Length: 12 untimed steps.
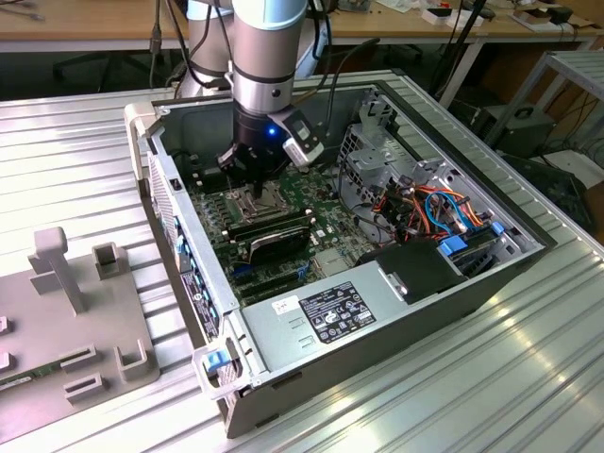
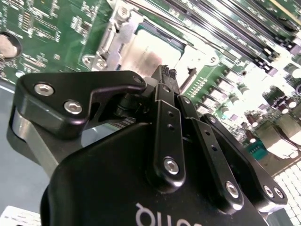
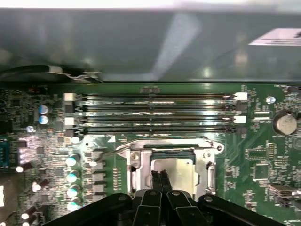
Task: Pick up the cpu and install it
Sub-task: 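Close the cpu cover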
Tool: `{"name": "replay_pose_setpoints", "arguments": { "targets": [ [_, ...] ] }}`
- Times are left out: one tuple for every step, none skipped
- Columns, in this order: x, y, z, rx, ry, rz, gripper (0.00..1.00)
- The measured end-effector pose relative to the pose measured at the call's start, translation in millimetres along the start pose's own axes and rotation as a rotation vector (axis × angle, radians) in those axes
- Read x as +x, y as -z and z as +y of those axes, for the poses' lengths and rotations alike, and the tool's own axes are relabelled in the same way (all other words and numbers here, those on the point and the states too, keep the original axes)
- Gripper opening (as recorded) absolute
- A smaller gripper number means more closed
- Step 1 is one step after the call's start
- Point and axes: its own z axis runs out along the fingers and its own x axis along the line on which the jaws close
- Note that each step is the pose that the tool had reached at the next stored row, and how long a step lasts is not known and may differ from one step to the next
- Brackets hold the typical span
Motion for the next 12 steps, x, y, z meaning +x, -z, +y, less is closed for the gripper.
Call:
{"name": "replay_pose_setpoints", "arguments": {
  "targets": [
    [-2.1,-0.1,0.0,0.0000,0.000,0.0000,0.11],
    [-3.6,-0.2,0.1,0.0000,0.000,0.0001,0.11],
    [-5.2,-0.3,0.1,0.0000,0.000,0.0001,0.11],
    [-6.1,-0.4,0.1,0.0000,0.000,0.0001,0.11],
    [-6.4,-0.4,0.0,0.0000,0.000,0.0001,0.11],
    [-6.8,-0.4,0.1,0.0000,0.000,0.0002,0.11],
    [-7.2,-0.4,0.1,0.0001,0.000,0.0005,0.11],
    [-7.3,-0.2,0.1,0.0002,0.000,0.0008,0.11],
    [-7.4,0.1,0.2,0.0001,0.000,0.0008,0.11],
    [-7.4,0.6,0.1,0.0000,0.000,0.0007,0.11],
    [-7.5,1.4,0.1,0.0000,0.000,0.0008,0.11],
    [-7.6,1.6,0.1,-0.0001,0.000,0.0007,0.11]
  ]
}}
